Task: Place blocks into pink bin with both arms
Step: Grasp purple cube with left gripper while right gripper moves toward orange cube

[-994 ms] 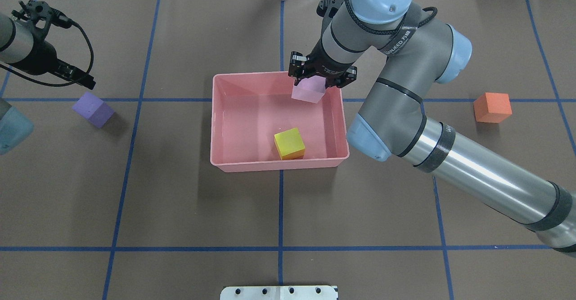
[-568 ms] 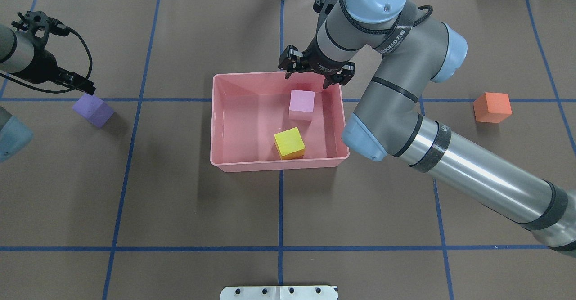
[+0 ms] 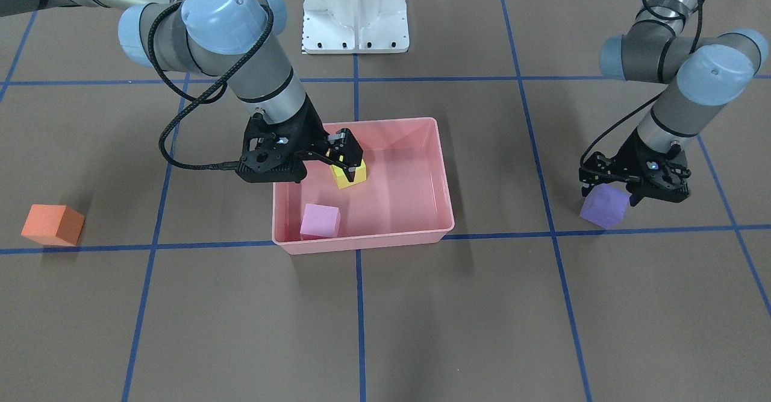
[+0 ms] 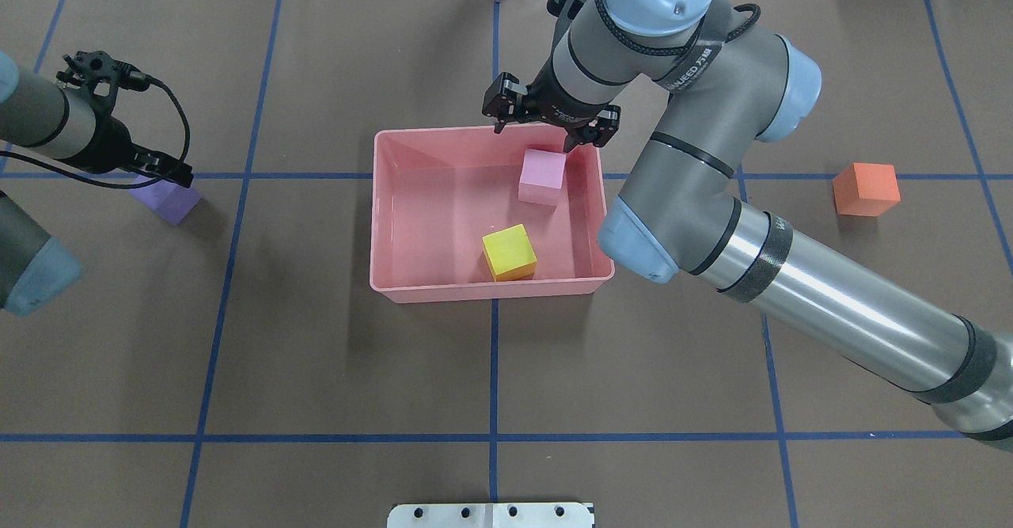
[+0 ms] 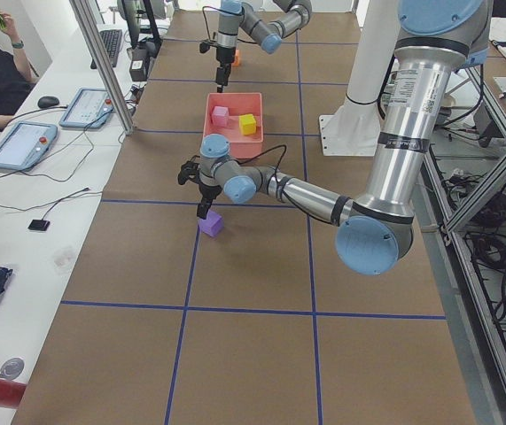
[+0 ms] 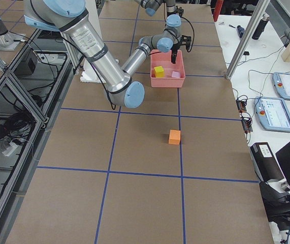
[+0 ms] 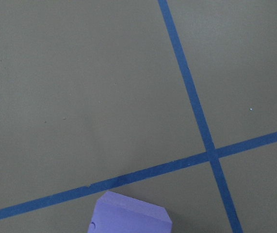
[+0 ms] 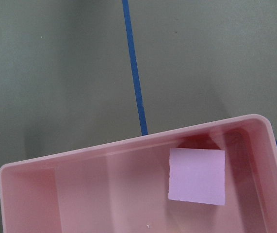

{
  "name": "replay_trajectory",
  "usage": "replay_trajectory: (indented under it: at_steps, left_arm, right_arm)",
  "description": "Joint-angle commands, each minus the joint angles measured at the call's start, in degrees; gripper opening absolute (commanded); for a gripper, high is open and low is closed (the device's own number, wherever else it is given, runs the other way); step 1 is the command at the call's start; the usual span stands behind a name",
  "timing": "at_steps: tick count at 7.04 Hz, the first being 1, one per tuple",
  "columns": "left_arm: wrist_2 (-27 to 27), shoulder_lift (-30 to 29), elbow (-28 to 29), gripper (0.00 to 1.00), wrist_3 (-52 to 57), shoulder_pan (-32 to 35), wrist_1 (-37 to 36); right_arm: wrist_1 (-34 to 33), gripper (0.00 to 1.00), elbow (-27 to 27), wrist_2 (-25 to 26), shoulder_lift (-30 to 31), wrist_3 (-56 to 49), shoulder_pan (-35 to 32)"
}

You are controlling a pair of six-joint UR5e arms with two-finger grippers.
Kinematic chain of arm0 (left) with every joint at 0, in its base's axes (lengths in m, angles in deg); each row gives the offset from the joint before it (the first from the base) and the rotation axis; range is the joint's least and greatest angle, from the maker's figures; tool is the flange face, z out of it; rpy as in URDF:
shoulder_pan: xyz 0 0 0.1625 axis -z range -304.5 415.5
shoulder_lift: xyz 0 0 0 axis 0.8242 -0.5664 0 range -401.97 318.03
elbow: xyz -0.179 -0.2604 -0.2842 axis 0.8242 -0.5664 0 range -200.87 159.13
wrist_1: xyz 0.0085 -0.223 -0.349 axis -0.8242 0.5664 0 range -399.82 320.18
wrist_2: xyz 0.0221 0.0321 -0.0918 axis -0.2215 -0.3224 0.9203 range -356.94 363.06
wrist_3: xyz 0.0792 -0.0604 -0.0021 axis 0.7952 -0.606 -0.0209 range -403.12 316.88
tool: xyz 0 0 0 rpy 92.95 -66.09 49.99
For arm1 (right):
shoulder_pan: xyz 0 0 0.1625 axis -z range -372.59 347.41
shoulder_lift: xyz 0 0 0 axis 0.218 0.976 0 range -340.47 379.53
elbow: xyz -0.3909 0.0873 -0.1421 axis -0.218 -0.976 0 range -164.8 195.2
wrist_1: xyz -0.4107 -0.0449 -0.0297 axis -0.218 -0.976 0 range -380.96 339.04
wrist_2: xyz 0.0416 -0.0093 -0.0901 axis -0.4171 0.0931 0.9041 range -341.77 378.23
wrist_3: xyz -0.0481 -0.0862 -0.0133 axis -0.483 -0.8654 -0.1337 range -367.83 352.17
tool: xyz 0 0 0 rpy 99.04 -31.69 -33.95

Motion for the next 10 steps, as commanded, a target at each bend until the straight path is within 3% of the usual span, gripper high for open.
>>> replay_trajectory:
  at_steps: [1,3,5,6,7,8,9,10]
  left_arm:
    - [-2.05,1.57,1.52,1.00,2.62,-0.37,1.26]
    - [-2.25,0.88,6.34,1.00,2.10,-0.55,6.00]
    - [-2.25,0.53,6.80,1.00,1.67,-1.25,6.02]
    - [-2.25,0.44,6.80,0.79,0.18,-1.69,6.02]
    - [-2.68,0.18,6.28,0.08,-1.83,-2.13,6.02]
    - [-2.69,0.17,5.49,0.00,-2.90,-2.13,5.84]
    - [-2.34,0.35,4.53,0.00,-2.56,-2.04,5.23]
    - [1.41,0.26,3.74,0.00,-2.30,-1.09,5.05]
  right_arm:
    - [-0.05,1.00,0.70,-0.09,0.05,-0.18,-0.58]
    - [-0.31,1.00,1.84,-0.96,0.75,-0.45,-2.51]
    - [-0.40,1.00,3.77,-6.04,3.81,-2.01,-6.98]
    - [-0.58,1.00,5.09,-7.54,5.92,-4.47,-9.70]
    - [-0.75,1.00,5.27,-10.34,8.46,-7.97,-13.29]
    - [-0.84,1.00,5.36,-12.98,12.40,-14.97,-17.25]
    - [-0.84,1.00,5.19,-15.36,16.01,-22.26,-21.03]
    - [-0.84,1.00,4.93,-15.82,19.70,-30.42,-23.94]
